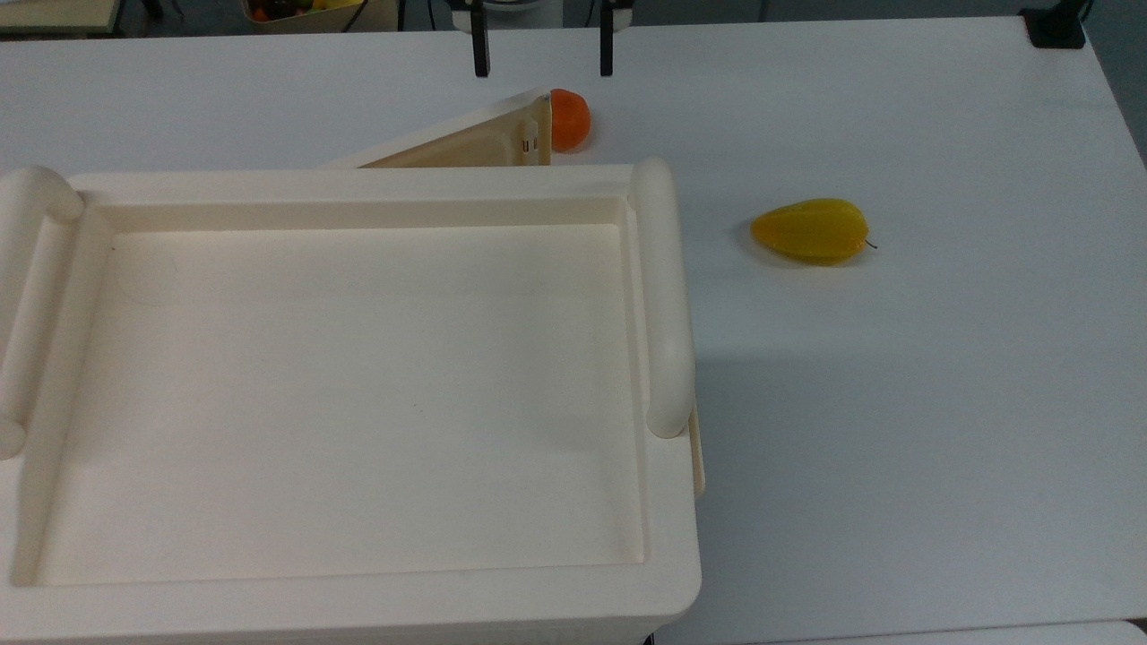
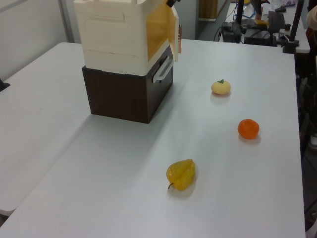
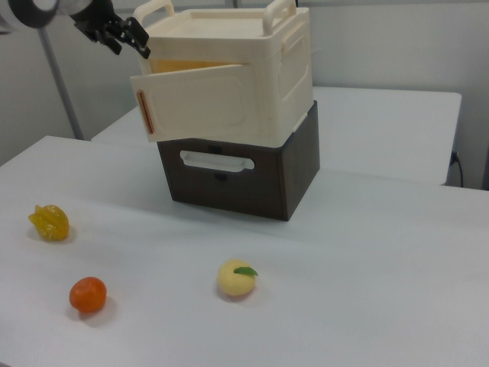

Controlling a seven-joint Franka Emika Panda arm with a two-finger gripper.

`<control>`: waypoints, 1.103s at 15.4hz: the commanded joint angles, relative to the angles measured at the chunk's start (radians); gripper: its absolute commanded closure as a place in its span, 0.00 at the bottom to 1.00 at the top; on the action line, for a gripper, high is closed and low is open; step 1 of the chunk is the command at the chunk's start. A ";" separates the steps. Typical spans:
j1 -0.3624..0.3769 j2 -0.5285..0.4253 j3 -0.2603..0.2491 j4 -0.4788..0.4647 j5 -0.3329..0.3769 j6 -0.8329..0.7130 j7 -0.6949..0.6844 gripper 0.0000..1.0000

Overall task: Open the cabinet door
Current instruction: 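Pull the door edge outward, swinging the door open on its hinge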

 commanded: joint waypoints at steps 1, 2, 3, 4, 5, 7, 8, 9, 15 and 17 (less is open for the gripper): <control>0.007 0.034 0.004 -0.003 -0.005 0.063 0.043 0.20; 0.009 0.034 0.004 -0.018 -0.005 0.061 0.041 0.20; 0.009 0.034 0.004 -0.023 -0.007 0.051 0.037 0.20; 0.009 0.030 0.004 -0.031 -0.007 0.022 0.035 0.20; 0.007 0.025 0.004 -0.032 -0.007 -0.032 0.031 0.20; 0.004 0.012 -0.001 -0.026 -0.005 -0.128 -0.002 0.20; 0.003 -0.002 -0.006 -0.026 -0.005 -0.165 -0.011 0.20; 0.001 -0.011 -0.010 -0.025 -0.005 -0.199 -0.012 0.20; -0.007 -0.044 -0.019 -0.025 -0.008 -0.509 -0.048 0.17; -0.013 -0.054 -0.018 -0.031 -0.008 -0.549 -0.046 0.16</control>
